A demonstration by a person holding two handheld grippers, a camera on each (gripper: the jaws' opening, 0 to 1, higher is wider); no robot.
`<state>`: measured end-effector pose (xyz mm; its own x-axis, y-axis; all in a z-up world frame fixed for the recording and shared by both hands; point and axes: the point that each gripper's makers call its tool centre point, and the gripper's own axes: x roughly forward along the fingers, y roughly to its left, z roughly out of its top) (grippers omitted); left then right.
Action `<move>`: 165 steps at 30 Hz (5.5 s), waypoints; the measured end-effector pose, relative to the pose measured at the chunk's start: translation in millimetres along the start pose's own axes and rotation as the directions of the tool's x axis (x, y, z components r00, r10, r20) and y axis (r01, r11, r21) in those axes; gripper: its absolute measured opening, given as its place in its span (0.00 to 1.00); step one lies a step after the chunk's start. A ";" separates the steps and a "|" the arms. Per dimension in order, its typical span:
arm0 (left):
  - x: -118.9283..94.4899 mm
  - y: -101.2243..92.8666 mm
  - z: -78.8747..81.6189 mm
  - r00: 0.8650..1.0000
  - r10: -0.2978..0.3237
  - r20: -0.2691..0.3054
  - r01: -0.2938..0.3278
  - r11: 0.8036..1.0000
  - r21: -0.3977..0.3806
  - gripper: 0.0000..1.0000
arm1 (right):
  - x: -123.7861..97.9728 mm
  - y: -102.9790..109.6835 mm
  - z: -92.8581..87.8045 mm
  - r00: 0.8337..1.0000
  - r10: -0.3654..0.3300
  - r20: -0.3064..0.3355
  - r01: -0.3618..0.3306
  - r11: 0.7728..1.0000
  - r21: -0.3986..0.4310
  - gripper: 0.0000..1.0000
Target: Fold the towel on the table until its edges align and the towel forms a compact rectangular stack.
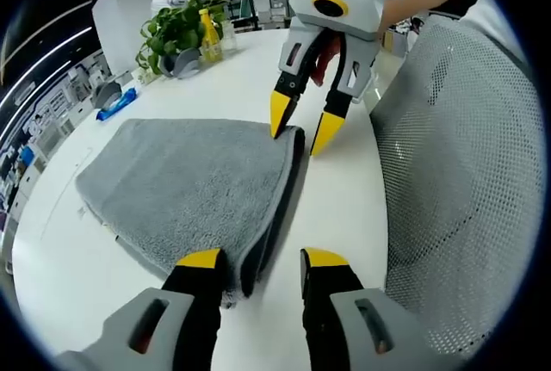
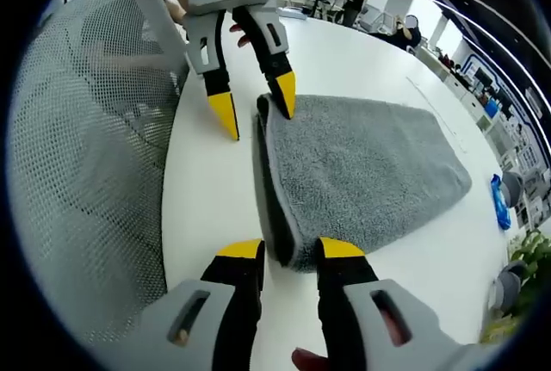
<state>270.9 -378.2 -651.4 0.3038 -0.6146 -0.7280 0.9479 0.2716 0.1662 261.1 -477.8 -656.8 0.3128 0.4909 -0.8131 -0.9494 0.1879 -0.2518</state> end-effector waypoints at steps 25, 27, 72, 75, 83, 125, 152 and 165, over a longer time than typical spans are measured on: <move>-12.6 22.9 9.0 0.995 0.063 -0.072 -0.066 0.997 -0.045 0.07 | -10.8 -20.3 14.7 0.999 -0.027 0.021 0.022 0.971 0.238 0.03; -19.0 24.3 14.1 0.996 0.059 -0.066 -0.064 0.995 -0.071 0.07 | -18.0 -20.6 19.5 0.999 -0.006 0.041 -0.006 0.962 0.273 0.03; -125.2 69.8 123.4 0.994 0.109 -0.030 -0.110 0.993 -0.036 0.07 | -140.1 -81.6 104.6 0.985 0.001 0.170 -0.066 0.924 0.377 0.03; -122.8 89.1 126.5 0.989 0.144 -0.024 -0.145 0.989 -0.039 0.07 | -138.4 -97.8 108.8 0.986 -0.028 0.163 -0.035 0.927 0.374 0.03; -104.8 130.9 123.1 0.977 0.213 -0.029 -0.215 0.971 -0.108 0.07 | -118.0 -140.7 109.2 0.984 -0.114 0.137 0.049 0.910 0.411 0.04; -4.6 214.1 58.8 0.904 0.425 -0.051 -0.422 0.864 -0.276 0.18 | 4.4 -232.3 39.4 0.935 -0.355 -0.020 0.328 0.839 0.434 0.15; 6.3 119.8 12.6 0.938 0.327 -0.116 -0.345 0.842 -0.415 0.07 | 17.4 -127.5 26.6 0.977 -0.214 -0.008 0.168 0.746 0.644 0.00; 24.1 145.5 6.5 0.917 0.371 -0.142 -0.396 0.818 -0.418 0.01 | 41.1 -150.9 20.2 0.974 -0.224 -0.019 0.178 0.722 0.669 0.00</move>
<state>416.8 -358.4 -640.5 0.6173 -0.3576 -0.7008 0.6148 0.7751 0.1460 417.8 -468.9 -641.7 0.5167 0.4206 -0.7457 -0.6100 0.7920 0.0241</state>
